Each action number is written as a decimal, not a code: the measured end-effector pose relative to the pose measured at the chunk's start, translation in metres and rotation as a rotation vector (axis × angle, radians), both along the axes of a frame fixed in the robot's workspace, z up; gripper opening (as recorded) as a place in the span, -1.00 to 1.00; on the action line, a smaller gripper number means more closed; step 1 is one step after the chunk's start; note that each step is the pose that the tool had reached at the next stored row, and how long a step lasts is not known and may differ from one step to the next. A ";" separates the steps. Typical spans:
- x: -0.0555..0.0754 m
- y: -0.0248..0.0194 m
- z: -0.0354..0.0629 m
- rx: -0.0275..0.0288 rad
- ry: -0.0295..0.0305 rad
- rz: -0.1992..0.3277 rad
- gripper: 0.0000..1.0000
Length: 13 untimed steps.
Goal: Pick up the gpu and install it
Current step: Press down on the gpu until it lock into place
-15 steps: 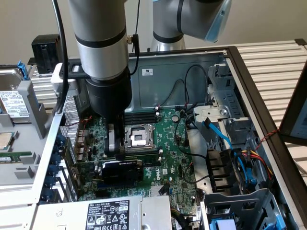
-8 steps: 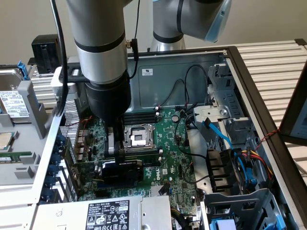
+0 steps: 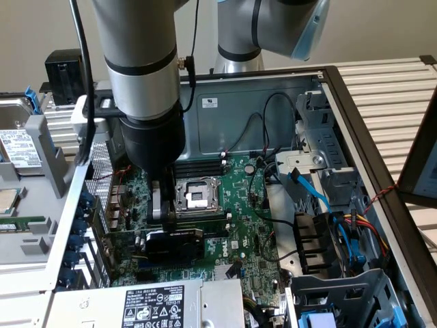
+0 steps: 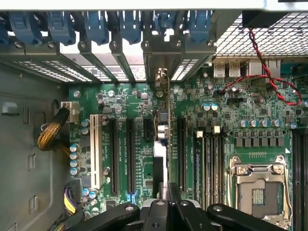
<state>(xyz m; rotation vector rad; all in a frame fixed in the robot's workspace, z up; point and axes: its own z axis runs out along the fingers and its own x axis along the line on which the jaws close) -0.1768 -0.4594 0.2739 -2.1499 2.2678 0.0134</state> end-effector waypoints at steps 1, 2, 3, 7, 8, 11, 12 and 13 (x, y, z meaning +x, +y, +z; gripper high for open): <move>0.000 0.0000 0.0046 -0.0001 0.0002 0.000 -0.79; 0.000 0.0000 0.0090 -0.0001 0.0003 0.000 -0.79; -0.001 0.0000 0.0130 -0.0002 0.0004 0.000 -0.79; -0.003 0.0000 0.0210 -0.0001 0.0003 0.000 -0.79; -0.004 0.0000 0.0212 -0.0002 0.0003 0.000 -0.79; -0.005 0.0000 0.0212 0.0000 0.0002 0.000 -0.79; -0.005 0.0000 0.0213 -0.0001 0.0002 0.000 -0.79; -0.005 0.0000 0.0212 -0.0001 0.0001 0.000 -0.79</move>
